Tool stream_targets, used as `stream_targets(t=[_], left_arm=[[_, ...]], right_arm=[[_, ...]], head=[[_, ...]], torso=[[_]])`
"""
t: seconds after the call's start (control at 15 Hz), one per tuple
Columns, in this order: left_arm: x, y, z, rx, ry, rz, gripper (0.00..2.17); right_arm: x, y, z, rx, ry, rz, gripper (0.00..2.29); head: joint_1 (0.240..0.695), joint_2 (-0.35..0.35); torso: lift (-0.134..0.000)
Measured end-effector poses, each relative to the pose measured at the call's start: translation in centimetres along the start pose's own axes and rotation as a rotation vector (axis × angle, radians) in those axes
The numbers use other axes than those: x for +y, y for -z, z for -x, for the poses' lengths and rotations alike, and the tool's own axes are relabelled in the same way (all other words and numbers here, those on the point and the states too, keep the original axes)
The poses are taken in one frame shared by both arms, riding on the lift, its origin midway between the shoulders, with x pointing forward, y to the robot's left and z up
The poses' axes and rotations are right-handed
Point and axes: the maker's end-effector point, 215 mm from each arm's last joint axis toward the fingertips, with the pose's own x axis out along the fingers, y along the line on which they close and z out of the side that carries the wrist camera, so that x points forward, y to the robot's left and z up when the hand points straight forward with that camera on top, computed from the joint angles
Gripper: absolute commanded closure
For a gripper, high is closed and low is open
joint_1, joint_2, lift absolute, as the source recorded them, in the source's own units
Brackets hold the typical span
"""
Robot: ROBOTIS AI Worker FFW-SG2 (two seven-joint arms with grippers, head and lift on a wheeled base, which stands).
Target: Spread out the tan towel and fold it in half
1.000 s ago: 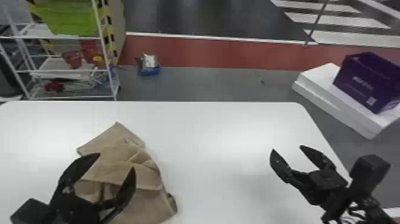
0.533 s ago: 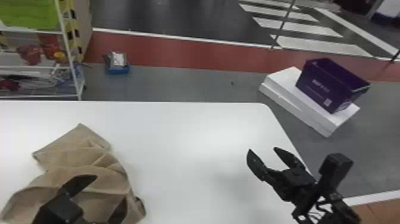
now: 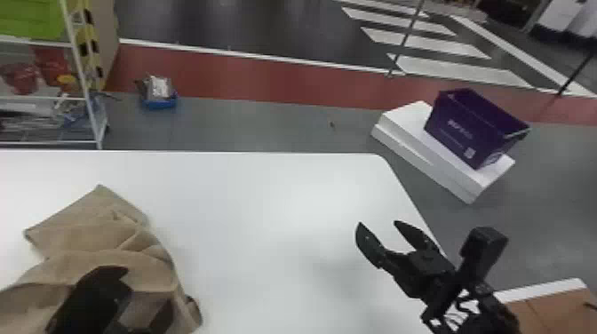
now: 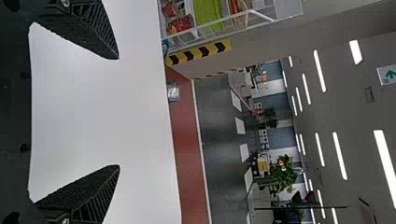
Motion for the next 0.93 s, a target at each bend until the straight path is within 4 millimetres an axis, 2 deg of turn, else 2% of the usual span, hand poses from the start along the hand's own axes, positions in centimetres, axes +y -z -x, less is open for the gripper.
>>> stream_targets(t=[0.27,0.47,0.6,0.67,0.73,0.93], left_arm=[[0.2,1.0,-0.3,0.043,0.013,0.02,0.27],[0.4,1.5,-0.7,0.061,0.009,0.024,0.63],[0.6,1.3,-0.8,0.057,0.005,0.025,0.66],[0.7,1.2,-0.8,0.055,0.003,0.026,0.98],[0.6,1.0,-0.8,0.051,0.004,0.027,1.08],[0.5,0.2,-0.7,0.036,0.005,0.03,1.08]], right_arm=[[-0.5,-0.3,0.2,-0.002,0.006,-0.016,0.04],[-0.7,-0.3,0.1,0.0,0.009,-0.022,0.04],[-0.7,-0.2,-0.1,0.003,0.008,-0.024,0.05],[-0.7,-0.1,-0.1,0.006,0.008,-0.026,0.05],[-0.7,-0.1,-0.1,0.008,0.008,-0.027,0.05],[-0.8,0.1,-0.1,0.012,0.01,-0.031,0.05]], head=[[0.695,-0.302],[0.695,-0.299],[0.695,-0.296],[0.695,-0.295],[0.695,-0.296],[0.695,-0.302]], torso=[[-0.124],[-0.124],[-0.124],[-0.124],[-0.124],[-0.124]])
